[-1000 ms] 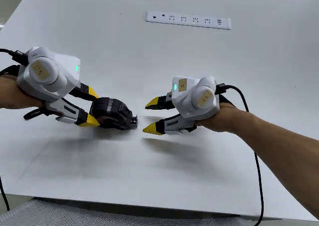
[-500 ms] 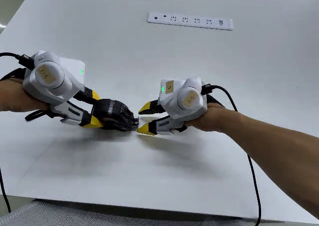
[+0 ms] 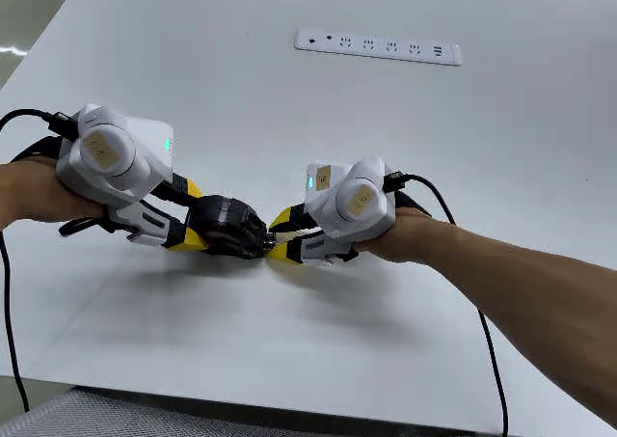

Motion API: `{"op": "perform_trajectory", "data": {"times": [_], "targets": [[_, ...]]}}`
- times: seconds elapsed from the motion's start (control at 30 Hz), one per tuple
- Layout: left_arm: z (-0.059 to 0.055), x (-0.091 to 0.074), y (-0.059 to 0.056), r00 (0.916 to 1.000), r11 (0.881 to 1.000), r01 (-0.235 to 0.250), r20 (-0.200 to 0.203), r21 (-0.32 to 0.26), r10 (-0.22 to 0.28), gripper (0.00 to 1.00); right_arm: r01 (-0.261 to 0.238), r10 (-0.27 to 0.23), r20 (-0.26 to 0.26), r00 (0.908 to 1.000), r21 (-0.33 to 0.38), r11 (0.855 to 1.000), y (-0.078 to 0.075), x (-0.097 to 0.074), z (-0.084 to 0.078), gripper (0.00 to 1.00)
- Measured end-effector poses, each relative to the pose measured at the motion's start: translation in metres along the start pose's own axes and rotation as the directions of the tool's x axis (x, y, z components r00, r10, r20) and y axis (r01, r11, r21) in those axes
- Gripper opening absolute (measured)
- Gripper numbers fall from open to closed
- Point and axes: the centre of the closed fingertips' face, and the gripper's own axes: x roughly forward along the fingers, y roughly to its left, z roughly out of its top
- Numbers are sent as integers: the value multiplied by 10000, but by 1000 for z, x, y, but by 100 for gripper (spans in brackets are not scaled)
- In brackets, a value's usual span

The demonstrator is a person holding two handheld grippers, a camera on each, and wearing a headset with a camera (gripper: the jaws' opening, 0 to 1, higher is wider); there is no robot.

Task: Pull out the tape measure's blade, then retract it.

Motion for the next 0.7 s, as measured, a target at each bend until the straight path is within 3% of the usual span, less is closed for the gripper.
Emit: {"op": "perform_trajectory", "data": {"times": [0.7], "targets": [[-1, 0, 0, 10000, 9994, -27, 38, -338, 29, 24, 103, -105, -50, 9999, -331, 9994, 0, 0, -1, 9]]}}
